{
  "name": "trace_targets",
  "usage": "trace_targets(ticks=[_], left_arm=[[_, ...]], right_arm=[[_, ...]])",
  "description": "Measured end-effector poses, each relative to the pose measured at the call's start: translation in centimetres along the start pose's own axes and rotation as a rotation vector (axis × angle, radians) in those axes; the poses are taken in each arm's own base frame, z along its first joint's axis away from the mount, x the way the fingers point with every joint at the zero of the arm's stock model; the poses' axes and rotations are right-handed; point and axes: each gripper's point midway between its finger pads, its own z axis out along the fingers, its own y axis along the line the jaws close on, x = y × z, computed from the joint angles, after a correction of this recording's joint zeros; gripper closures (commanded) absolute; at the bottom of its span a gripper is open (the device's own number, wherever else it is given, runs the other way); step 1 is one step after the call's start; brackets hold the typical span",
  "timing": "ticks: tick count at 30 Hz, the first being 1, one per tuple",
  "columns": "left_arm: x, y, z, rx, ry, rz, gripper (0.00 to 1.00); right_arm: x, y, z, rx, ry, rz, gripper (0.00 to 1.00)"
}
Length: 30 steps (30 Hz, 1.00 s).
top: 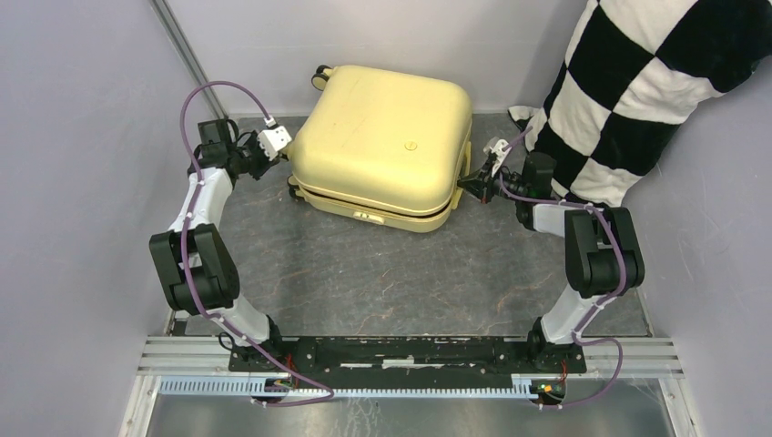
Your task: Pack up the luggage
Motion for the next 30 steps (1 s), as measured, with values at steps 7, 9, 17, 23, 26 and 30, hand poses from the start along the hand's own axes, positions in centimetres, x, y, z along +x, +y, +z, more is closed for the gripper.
trace_targets(ticks=[7, 9, 17, 23, 26, 30], left_arm=[[-0.1, 0.0, -0.2, -0.009, 0.007, -0.037, 0.98], [0.0, 0.0, -0.3, -0.012, 0.012, -0.044, 0.98], [0.0, -1.0, -0.6, -0.014, 0.026, -0.064, 0.98], [0.3, -1.8, -0.6, -0.007, 0.040, -0.079, 0.98], [0.1, -1.8, -0.7, -0.010, 0.039, -0.078, 0.98], [-0.1, -1.8, -0.9, -0.014, 0.041, -0.072, 0.98]], right_arm=[[0.1, 2.5, -1.2, 0.045, 0.006, -0.010, 1.00], [0.2, 3.5, -1.3, 0.047, 0.010, -0.013, 1.00], [1.1, 8.5, -2.0, 0.049, 0.043, -0.021, 1.00], [1.4, 11.9, -2.3, 0.050, 0.059, -0.006, 0.99], [1.5, 13.6, -2.3, 0.038, 0.053, 0.026, 1.00], [1.7, 15.4, -1.3, 0.033, 0.054, 0.076, 1.00]])
